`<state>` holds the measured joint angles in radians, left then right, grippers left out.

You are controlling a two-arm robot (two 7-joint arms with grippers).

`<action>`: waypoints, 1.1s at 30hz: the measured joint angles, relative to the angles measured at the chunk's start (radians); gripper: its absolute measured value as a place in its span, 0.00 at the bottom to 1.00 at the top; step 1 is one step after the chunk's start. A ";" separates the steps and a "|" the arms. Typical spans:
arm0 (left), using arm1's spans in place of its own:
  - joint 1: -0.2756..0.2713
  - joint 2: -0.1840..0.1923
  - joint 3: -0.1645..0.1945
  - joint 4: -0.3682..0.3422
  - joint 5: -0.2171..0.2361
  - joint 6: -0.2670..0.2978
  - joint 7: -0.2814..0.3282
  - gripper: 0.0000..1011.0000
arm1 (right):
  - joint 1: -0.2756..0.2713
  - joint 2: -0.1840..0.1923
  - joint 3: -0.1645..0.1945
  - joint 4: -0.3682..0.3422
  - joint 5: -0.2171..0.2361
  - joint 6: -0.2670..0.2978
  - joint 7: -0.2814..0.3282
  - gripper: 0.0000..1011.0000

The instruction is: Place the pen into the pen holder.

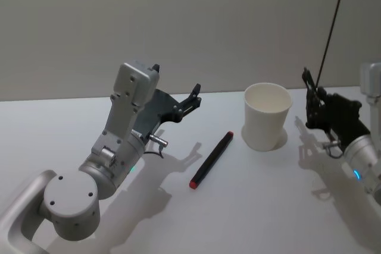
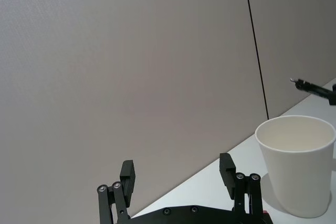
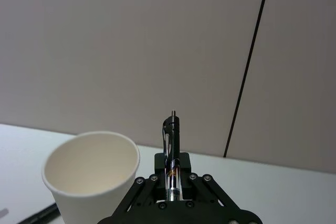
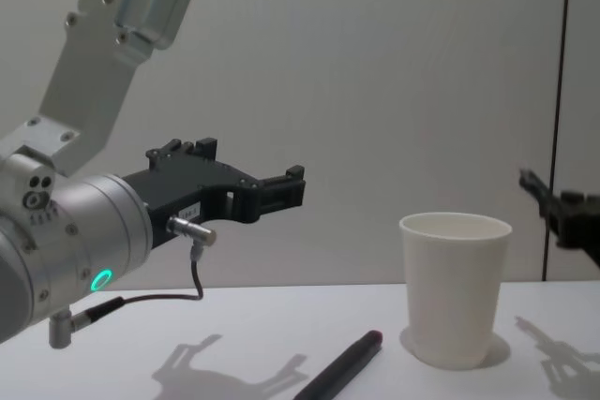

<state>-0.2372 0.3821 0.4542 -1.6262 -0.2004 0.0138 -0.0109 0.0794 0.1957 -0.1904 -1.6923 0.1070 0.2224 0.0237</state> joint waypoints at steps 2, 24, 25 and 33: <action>0.000 0.000 0.000 0.000 0.000 0.000 0.000 0.99 | 0.006 0.000 0.001 0.002 -0.004 -0.035 0.010 0.14; 0.000 0.000 0.000 0.000 0.000 0.000 0.000 0.99 | 0.125 -0.034 -0.001 0.105 -0.031 -0.373 0.134 0.14; 0.000 0.000 0.000 0.000 0.000 0.000 0.000 0.99 | 0.137 -0.039 -0.003 0.121 -0.033 -0.399 0.145 0.14; 0.000 0.000 0.000 0.000 0.000 0.000 0.000 0.99 | 0.193 -0.061 -0.012 0.197 -0.045 -0.502 0.191 0.14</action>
<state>-0.2372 0.3821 0.4542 -1.6262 -0.2003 0.0139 -0.0109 0.2728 0.1347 -0.2019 -1.4956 0.0616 -0.2799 0.2147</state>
